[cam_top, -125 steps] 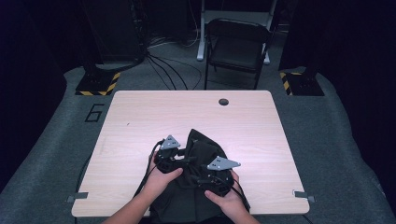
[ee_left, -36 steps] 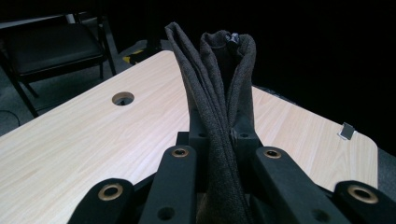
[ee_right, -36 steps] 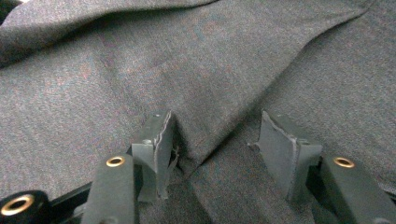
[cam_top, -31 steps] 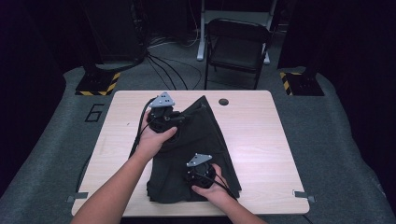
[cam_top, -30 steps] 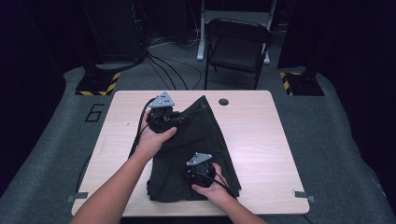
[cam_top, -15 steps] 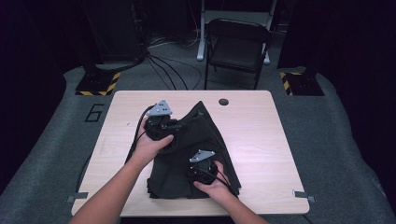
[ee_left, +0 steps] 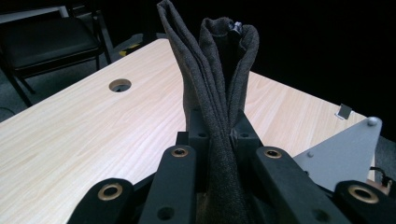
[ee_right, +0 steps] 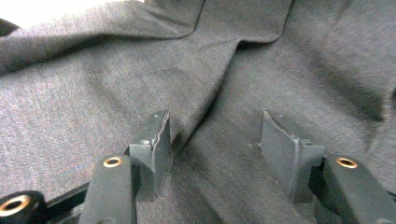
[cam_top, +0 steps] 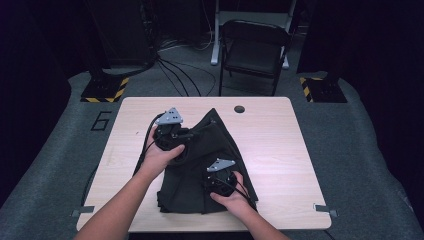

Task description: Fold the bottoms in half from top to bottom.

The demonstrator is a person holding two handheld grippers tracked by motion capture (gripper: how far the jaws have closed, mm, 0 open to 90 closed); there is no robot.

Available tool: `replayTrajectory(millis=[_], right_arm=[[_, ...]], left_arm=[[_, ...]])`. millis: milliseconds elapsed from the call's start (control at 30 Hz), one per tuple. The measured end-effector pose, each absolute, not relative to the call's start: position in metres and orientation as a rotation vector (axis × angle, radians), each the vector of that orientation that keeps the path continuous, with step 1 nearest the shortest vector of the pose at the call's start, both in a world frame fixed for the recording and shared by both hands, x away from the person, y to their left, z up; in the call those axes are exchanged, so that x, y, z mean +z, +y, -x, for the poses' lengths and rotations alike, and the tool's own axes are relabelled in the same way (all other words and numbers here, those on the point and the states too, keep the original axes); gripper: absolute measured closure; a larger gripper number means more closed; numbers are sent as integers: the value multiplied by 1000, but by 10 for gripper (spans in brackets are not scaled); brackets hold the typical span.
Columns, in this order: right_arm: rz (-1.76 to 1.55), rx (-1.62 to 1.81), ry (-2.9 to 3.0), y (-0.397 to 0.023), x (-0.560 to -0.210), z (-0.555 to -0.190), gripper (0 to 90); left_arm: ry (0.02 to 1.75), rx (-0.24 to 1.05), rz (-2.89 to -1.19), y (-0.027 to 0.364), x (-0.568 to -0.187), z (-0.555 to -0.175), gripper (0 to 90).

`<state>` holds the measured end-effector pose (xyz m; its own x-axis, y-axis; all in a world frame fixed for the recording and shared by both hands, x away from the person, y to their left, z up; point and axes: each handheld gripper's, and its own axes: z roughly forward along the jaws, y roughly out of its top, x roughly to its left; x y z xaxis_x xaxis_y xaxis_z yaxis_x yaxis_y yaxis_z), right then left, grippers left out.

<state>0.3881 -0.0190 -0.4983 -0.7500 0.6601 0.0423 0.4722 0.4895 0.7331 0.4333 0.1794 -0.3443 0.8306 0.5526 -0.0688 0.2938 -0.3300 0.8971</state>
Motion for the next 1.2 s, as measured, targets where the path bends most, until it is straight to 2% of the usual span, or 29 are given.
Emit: replayTrajectory(millis=[400, 767, 1200], right_arm=[[-944, 1092, 2463, -38, -484, -380, 428], [-1037, 1005, 2428, -69, -496, -384, 424], [-1088, 989, 2418, -79, -508, -388, 419]], left_arm=[[637, 309, -1933, 180, -344, -434, 828], [645, 306, -1926, 179, -344, -434, 829], [620, 289, -1944, 177, -352, -430, 829]])
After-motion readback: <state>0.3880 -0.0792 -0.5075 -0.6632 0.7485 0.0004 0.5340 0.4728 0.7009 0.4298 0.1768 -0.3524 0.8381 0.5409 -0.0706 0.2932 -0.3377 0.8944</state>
